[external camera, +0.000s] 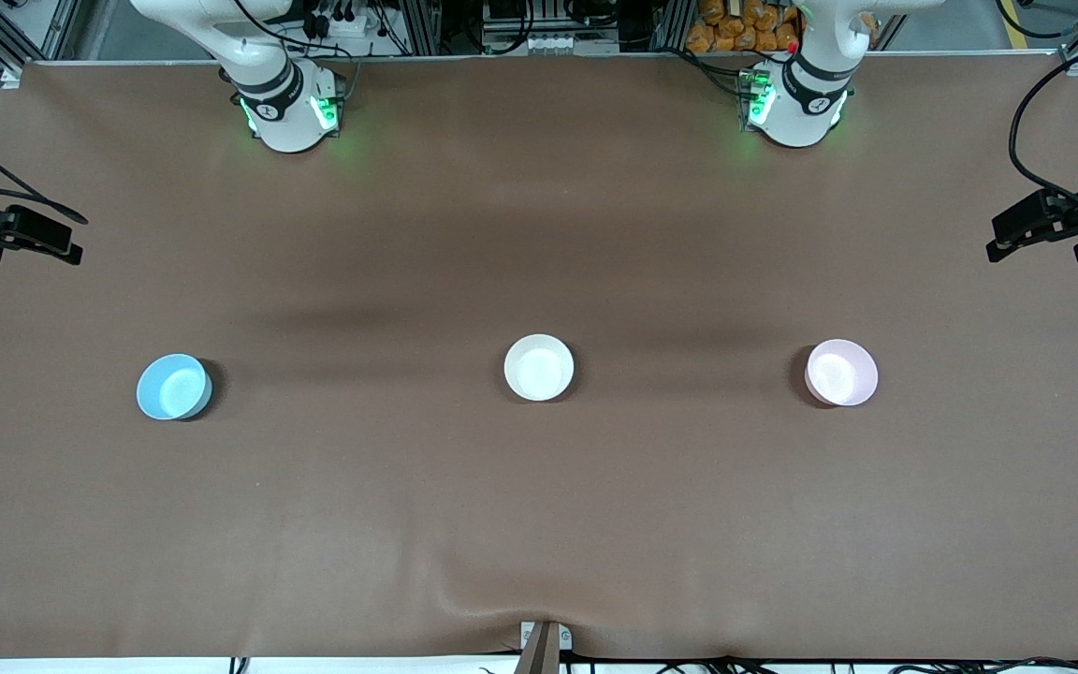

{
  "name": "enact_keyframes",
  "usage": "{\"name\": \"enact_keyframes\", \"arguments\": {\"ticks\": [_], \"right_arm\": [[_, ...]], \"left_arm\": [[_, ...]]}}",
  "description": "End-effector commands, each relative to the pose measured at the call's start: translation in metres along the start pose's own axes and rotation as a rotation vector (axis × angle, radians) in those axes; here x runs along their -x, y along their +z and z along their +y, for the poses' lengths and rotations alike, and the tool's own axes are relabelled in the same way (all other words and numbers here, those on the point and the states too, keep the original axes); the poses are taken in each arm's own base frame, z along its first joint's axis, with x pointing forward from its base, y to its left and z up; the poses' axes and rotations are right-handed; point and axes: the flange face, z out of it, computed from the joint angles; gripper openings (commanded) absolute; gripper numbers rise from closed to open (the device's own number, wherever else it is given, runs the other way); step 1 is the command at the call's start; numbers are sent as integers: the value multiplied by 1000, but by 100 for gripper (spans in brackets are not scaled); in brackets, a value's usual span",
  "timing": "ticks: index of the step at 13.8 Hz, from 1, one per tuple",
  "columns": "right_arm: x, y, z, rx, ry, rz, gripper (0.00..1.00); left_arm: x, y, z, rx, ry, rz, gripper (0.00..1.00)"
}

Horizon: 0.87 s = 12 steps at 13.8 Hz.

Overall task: Stack pink and blue bowls on white bowl
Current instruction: 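Move the left gripper over to the pink bowl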

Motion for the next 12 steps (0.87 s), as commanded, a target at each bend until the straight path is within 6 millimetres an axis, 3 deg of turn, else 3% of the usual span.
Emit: {"name": "enact_keyframes", "arguments": {"ticks": [1, 6, 10, 12], "right_arm": [[-2, -2, -2, 17, -4, 0, 100], [-3, -1, -2, 16, -7, 6, 100], [-7, 12, -1, 14, -15, 9, 100], [-8, 22, 0, 14, -13, 1, 100]], "left_arm": [[-3, 19, -12, 3, -11, -62, 100], [-34, 85, -29, -11, -15, -161, 100], [-64, 154, -39, -7, 25, -190, 100], [-71, 177, -38, -7, 40, -195, 100]]}}
